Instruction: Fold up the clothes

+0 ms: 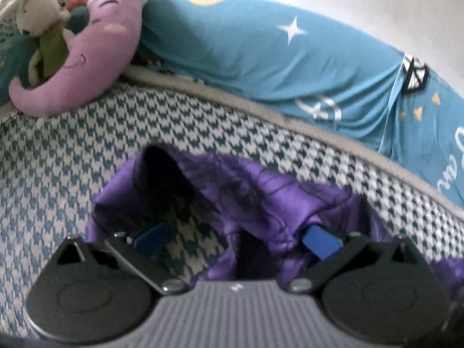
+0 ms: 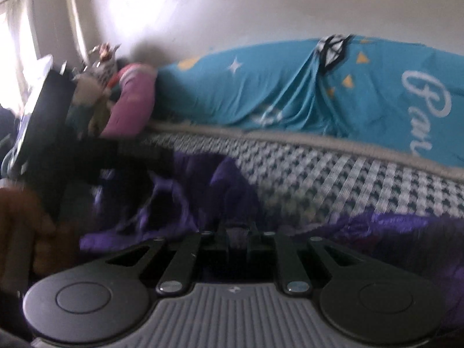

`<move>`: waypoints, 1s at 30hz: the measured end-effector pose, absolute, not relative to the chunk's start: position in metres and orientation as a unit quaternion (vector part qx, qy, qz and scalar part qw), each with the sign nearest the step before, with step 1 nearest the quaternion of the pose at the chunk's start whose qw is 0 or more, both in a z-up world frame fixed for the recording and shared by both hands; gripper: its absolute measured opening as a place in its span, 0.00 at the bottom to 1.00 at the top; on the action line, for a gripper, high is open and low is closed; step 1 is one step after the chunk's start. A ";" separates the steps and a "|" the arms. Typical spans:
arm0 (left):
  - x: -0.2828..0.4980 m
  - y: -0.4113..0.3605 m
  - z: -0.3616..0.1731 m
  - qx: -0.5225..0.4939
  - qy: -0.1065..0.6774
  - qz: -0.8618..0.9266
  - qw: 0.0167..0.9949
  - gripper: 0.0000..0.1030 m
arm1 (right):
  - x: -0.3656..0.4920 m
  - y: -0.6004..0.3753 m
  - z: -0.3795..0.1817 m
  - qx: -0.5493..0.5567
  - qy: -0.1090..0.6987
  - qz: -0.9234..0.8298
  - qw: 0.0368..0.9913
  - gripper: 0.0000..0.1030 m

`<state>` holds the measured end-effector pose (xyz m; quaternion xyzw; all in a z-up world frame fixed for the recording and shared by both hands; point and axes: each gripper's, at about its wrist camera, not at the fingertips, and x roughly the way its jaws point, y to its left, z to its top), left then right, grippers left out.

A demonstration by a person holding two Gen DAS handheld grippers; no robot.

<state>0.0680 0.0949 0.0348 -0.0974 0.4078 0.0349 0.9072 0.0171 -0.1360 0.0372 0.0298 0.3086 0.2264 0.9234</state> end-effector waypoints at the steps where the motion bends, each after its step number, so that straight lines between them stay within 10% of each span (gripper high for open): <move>1: 0.068 0.093 0.037 -0.100 0.402 0.029 0.910 1.00 | 0.014 -0.135 0.035 0.025 0.311 0.228 0.922 0.13; 30: 0.072 0.104 0.024 -0.069 0.466 0.099 0.877 1.00 | 0.010 -0.136 0.046 0.020 0.308 0.252 0.917 0.36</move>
